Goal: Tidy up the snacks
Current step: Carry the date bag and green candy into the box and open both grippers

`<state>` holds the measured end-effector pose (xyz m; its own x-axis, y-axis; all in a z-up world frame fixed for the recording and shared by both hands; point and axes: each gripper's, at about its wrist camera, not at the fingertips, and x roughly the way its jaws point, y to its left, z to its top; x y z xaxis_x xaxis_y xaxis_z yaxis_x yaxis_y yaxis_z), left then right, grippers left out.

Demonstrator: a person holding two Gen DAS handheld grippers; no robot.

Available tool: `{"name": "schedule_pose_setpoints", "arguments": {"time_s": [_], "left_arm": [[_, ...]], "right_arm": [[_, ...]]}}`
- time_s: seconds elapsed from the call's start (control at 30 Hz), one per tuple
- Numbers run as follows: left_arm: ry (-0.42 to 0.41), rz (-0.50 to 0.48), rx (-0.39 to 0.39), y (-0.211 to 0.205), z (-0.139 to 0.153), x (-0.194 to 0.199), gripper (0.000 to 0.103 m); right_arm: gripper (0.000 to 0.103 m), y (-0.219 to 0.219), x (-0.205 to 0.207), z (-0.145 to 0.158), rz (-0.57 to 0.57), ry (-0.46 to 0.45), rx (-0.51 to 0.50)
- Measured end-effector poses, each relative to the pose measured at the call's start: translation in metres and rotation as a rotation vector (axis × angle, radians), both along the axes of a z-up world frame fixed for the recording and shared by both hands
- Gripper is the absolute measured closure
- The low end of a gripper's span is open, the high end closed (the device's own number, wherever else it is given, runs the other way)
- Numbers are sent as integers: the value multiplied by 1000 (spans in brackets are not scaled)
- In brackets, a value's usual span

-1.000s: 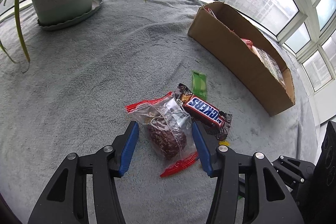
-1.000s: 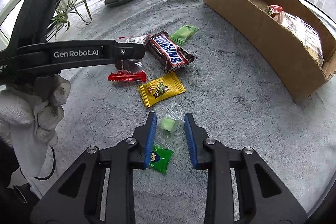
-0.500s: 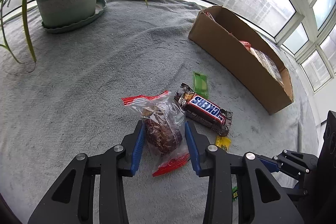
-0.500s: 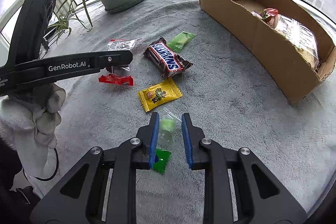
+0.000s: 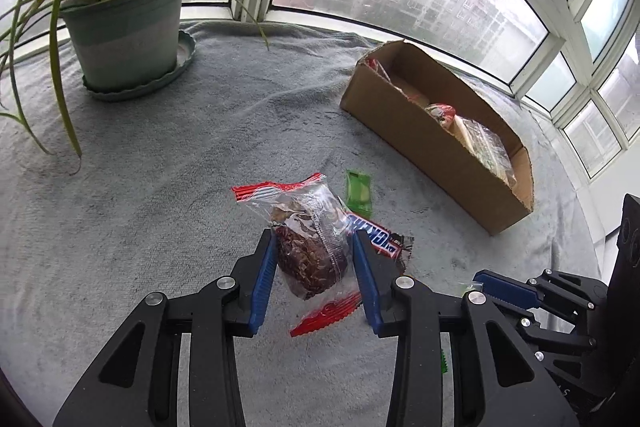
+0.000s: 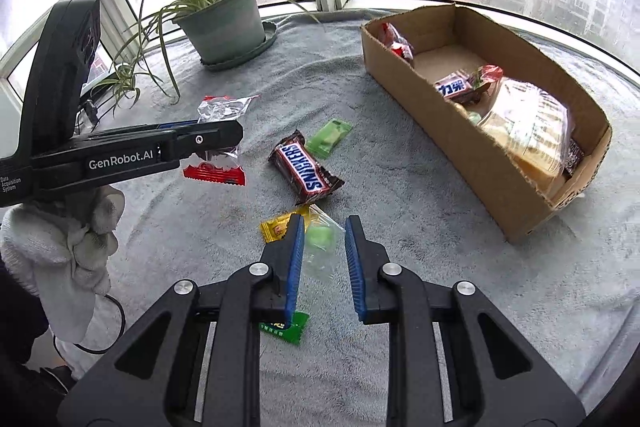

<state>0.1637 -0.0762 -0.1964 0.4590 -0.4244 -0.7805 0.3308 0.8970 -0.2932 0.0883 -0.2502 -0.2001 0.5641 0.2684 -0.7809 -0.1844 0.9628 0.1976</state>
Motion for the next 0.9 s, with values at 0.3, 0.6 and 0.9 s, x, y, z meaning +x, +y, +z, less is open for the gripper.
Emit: {"name": "schedule_pose_setpoints", "arguments": {"time_s": [0.3,0.6,0.9], "left_arm": [[-78,-52,-12,-19,32,6,67],[-145,-100,-16,-40,55,15,67],[-166,-138,-9,-61,62,31,67]], "right_arm": [[81,-19,7,32,-32,-75,-14],[81,-49,23,55,-76,-133,-53],[81,-81,42,66,-126,-160,-92]]}}
